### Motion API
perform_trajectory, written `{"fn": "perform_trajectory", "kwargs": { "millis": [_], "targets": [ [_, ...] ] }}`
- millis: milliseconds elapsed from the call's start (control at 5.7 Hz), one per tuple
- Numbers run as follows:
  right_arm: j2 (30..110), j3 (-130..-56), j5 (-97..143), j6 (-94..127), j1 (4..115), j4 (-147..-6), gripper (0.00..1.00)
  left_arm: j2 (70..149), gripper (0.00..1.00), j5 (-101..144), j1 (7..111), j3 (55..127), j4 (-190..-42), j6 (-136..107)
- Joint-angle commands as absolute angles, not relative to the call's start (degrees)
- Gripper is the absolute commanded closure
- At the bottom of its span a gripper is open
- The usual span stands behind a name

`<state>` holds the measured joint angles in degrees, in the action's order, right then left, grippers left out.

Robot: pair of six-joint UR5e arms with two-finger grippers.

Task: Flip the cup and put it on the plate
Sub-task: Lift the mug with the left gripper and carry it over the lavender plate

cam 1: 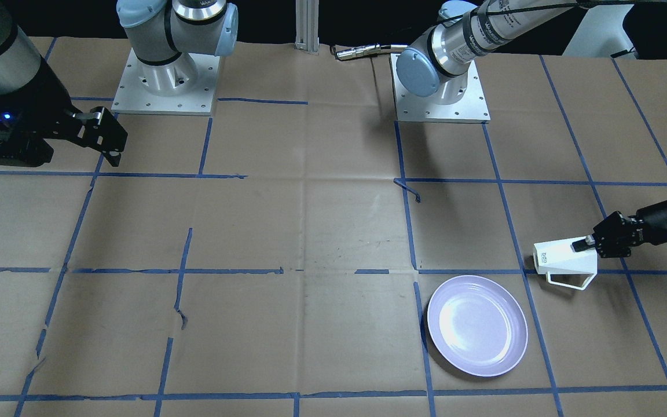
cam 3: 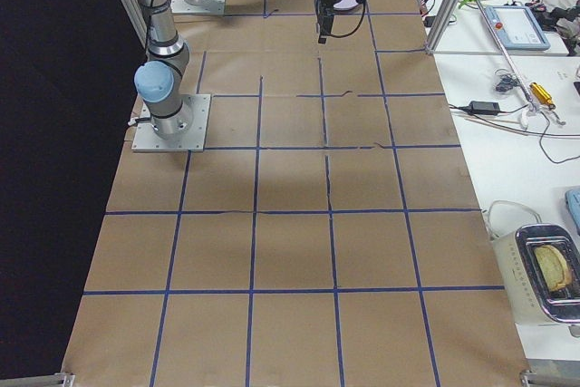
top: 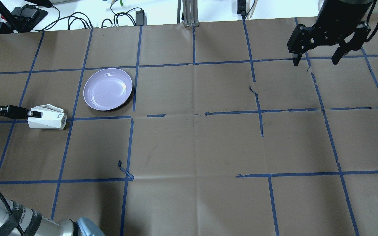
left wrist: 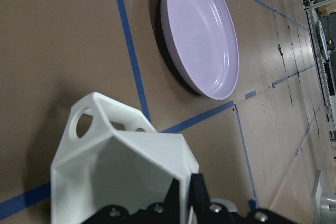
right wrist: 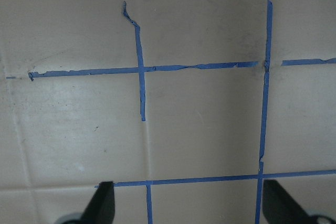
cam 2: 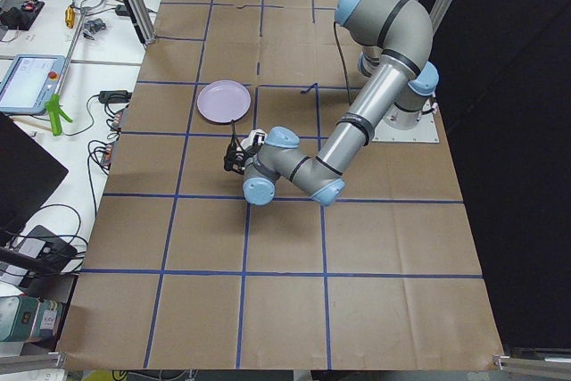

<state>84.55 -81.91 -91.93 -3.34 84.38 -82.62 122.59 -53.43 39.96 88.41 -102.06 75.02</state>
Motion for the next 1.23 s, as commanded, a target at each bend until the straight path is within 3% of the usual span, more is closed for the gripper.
{"fn": "perform_trajectory", "kwargs": {
  "millis": [0, 702, 1053],
  "targets": [
    [84.55, -81.91, -91.93, -3.34, 84.38, -82.62, 0.00, 117.89, 1.00, -53.09, 40.78, 88.07, -101.34, 67.66],
    [84.55, -81.91, -91.93, -3.34, 84.38, -82.62, 0.00, 109.52, 1.00, -64.84, 62.52, 88.23, -80.49, 44.56],
    [84.55, -81.91, -91.93, -3.34, 84.38, -82.62, 0.00, 111.00, 1.00, -76.51, 74.56, 88.50, -68.26, 32.83]
  ]
}}
